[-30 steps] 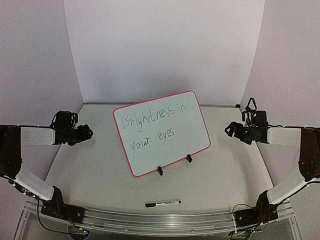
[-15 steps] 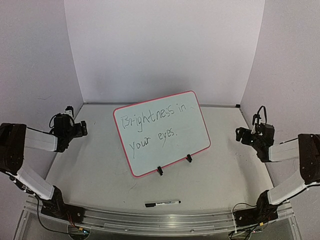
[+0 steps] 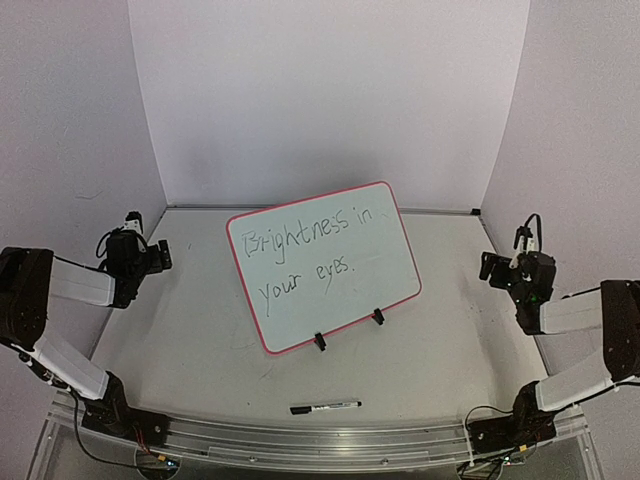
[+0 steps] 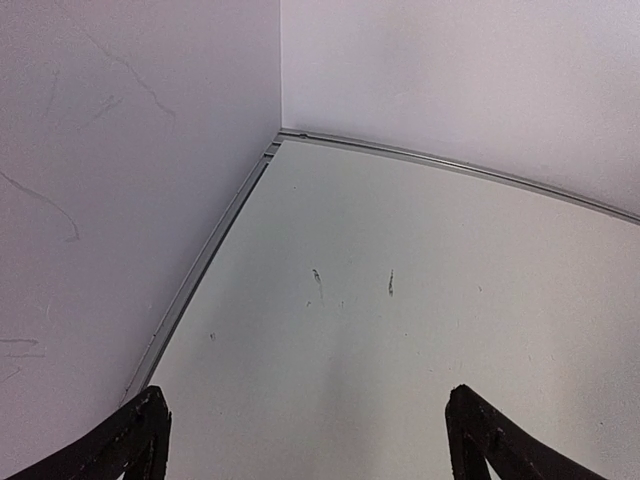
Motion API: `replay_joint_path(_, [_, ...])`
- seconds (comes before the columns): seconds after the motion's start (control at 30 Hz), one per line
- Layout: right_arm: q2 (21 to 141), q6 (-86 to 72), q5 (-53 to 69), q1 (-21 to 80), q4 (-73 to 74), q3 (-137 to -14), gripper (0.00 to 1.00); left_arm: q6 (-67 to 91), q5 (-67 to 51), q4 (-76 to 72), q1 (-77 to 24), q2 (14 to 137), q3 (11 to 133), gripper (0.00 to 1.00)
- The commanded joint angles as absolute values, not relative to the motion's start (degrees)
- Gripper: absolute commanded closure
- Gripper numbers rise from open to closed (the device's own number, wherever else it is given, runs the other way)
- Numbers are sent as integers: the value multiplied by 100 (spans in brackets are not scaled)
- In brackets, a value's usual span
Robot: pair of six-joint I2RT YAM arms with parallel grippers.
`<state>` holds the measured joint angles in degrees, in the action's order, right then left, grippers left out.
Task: Write a sentence on the whiteboard
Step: Reset both arms
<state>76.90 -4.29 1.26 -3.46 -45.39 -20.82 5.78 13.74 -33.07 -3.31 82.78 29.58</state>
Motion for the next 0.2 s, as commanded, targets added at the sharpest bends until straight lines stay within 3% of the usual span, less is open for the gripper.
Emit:
replay_joint_path(0.0, [7604,-349,6,-352,-4847,-2059,2,492,1433,-3512,-326,8198,3023,5])
replay_joint_path(0.17, [7577,-357,22,-352,-4849,-2057,2,492,1435,-3559,-328,8165,2987,5])
